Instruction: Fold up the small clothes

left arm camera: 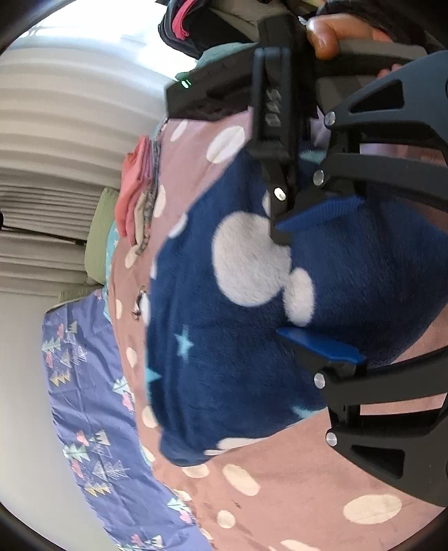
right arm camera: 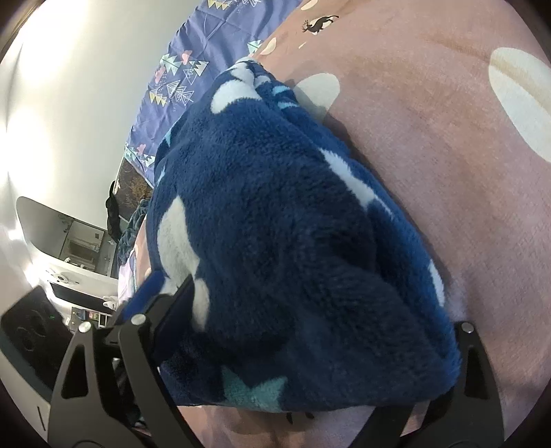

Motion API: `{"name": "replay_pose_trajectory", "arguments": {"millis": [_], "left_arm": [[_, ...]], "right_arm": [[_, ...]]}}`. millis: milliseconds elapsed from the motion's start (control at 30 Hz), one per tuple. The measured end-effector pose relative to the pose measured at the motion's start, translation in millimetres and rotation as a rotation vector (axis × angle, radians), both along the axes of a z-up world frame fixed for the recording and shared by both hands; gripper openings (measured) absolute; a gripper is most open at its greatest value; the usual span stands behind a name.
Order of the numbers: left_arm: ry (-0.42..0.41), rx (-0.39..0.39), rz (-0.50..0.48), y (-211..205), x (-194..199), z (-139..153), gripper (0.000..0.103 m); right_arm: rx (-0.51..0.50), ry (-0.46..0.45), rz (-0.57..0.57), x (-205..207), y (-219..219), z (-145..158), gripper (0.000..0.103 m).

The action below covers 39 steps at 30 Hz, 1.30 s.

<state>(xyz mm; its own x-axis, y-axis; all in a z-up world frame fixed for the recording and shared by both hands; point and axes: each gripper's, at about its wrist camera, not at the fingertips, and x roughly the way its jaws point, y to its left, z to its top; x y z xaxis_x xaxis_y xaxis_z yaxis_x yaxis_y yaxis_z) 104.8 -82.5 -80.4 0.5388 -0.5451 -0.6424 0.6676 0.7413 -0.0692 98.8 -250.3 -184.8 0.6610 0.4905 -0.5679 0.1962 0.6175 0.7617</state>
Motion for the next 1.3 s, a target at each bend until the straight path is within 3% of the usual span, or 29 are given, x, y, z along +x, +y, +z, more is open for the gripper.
{"name": "replay_pose_trajectory", "arguments": {"millis": [67,167,300,367,400,433,500,567,633,700,767,800,867,933,967,1067,1133,1167,1200,1233,1267,1300], "left_arm": [[-0.045,-0.017,-0.009,5.1,-0.9,13.5,0.056],[-0.117,0.026,0.038,10.9,10.9,24.7,0.028],[-0.065,-0.041,0.167,26.7,63.2,15.6,0.008],[0.052,-0.020,0.143,20.1,93.5,-24.2,0.005],[0.029,0.017,0.104,13.1,97.7,-41.4,0.005],[0.003,0.026,0.081,10.2,98.6,-43.7,0.004],[0.049,0.054,0.086,7.3,102.8,-33.6,0.004],[0.019,0.097,0.072,5.2,98.9,-27.5,0.003],[0.041,0.066,0.088,10.8,99.3,-14.5,0.004],[0.066,-0.017,0.098,20.3,98.8,4.7,0.017],[0.050,-0.140,0.061,25.0,98.6,25.9,0.021],[0.048,-0.162,0.035,18.8,99.3,28.6,0.022],[0.049,-0.139,-0.055,-1.6,101.1,25.4,0.027],[0.127,0.036,-0.083,-34.8,120.5,-18.7,0.032],[0.131,0.035,-0.077,-37.9,126.0,-33.3,0.032],[0.193,-0.060,-0.055,-23.4,132.3,-18.8,0.031],[0.142,-0.081,-0.047,-9.6,129.0,-4.7,0.034],[0.095,-0.079,0.001,0.2,129.1,1.8,0.043],[0.059,-0.087,0.063,10.9,134.0,5.2,0.066],[0.030,-0.099,0.167,28.0,142.9,6.7,0.081],[0.026,-0.120,0.251,43.6,152.5,4.6,0.091],[0.058,-0.149,0.304,56.8,164.8,-1.9,0.091]], "right_arm": [[0.006,0.001,0.001,0.3,-0.3,-0.7,0.090],[0.017,-0.001,0.005,-1.8,-3.5,-1.4,0.090],[0.011,-0.006,0.006,-3.7,-2.5,-1.6,0.090],[-0.001,-0.011,0.007,-4.5,-1.1,-1.1,0.091],[-0.010,-0.011,0.011,-4.4,0.1,-0.7,0.091],[-0.017,-0.009,0.012,-4.5,0.2,-0.8,0.091],[-0.007,-0.008,0.014,-4.7,-1.5,-1.1,0.091],[0.002,-0.006,0.020,-4.6,-3.2,-1.9,0.091],[0.000,-0.014,0.026,-6.6,-3.7,-1.3,0.090],[0.002,-0.028,0.029,-7.8,-4.3,-2.0,0.090],[0.002,-0.031,0.032,-8.3,-4.0,-1.1,0.090],[0.001,-0.030,0.033,-9.1,-4.0,-1.8,0.090],[-0.001,-0.027,0.031,-8.8,-3.4,-1.7,0.091],[-0.005,-0.028,0.028,-7.9,-1.7,-1.1,0.092],[-0.007,-0.026,0.026,-8.1,-1.4,-1.4,0.092],[0.017,-0.024,0.033,-7.3,-4.1,-1.8,0.092],[0.011,-0.031,0.050,-7.6,-3.8,-1.9,0.092],[0.011,-0.032,0.049,-8.1,-3.8,-1.8,0.092],[0.014,-0.032,0.045,-8.3,-4.2,-1.8,0.092],[0.018,-0.030,0.040,-8.2,-4.3,-1.8,0.092],[0.022,-0.030,0.036,-8.9,-4.4,-1.8,0.092],[0.024,-0.030,0.033,-9.1,-4.1,-1.9,0.092]]}}
